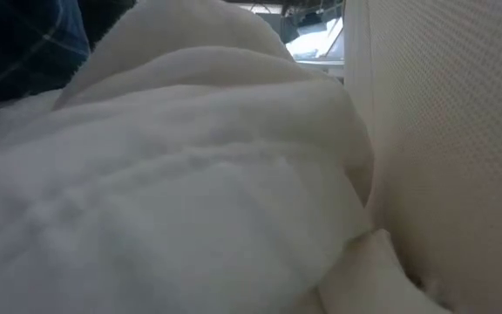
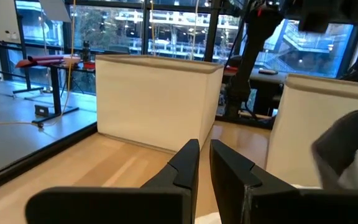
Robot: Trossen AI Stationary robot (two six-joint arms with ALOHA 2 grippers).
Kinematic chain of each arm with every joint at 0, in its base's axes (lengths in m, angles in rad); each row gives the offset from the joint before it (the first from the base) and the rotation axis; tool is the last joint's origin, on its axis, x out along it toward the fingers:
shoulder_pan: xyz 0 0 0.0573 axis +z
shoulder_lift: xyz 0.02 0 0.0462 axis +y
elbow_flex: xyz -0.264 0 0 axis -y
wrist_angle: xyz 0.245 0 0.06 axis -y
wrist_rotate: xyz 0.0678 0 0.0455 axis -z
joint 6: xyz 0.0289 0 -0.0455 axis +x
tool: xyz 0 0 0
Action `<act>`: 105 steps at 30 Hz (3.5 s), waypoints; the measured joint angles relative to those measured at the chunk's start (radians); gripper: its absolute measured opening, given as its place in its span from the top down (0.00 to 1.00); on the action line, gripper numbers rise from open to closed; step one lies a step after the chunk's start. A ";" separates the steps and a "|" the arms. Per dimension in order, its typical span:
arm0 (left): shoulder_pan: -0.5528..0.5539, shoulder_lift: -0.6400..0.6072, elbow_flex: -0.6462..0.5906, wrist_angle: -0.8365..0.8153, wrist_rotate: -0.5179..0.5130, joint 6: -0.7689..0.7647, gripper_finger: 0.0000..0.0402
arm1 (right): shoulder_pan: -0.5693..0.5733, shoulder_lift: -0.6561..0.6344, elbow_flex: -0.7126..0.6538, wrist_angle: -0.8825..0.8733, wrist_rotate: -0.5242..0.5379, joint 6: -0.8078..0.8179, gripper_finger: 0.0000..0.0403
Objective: Sort clothes
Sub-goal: Put the blue checkered long sleeve shirt into the top laundry organizer
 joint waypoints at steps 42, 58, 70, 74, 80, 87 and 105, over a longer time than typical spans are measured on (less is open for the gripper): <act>0.000 0.000 0.008 0.002 -0.008 0.001 0.93 | -0.316 -0.742 0.029 -0.358 0.541 -0.118 0.98; 0.000 0.000 0.010 -0.021 -0.008 0.004 0.93 | -0.078 -0.434 0.028 -0.649 0.291 0.027 0.98; 0.000 0.005 0.011 -0.025 -0.008 0.004 0.93 | 0.087 -0.210 0.027 -0.597 0.239 0.060 0.97; 0.000 0.005 0.010 -0.025 -0.008 0.001 0.93 | 0.101 -0.168 0.027 -0.553 0.175 0.106 0.97; 0.000 0.005 0.011 -0.025 -0.008 -0.011 0.93 | 0.125 -0.111 0.027 -0.493 0.116 0.173 0.97; 0.000 0.005 0.010 -0.026 -0.008 -0.024 0.93 | 0.131 -0.098 0.027 -0.476 0.102 0.290 0.85; 0.000 0.005 0.010 -0.027 0.000 -0.025 0.93 | 0.179 -0.094 0.036 -0.452 0.152 0.308 0.02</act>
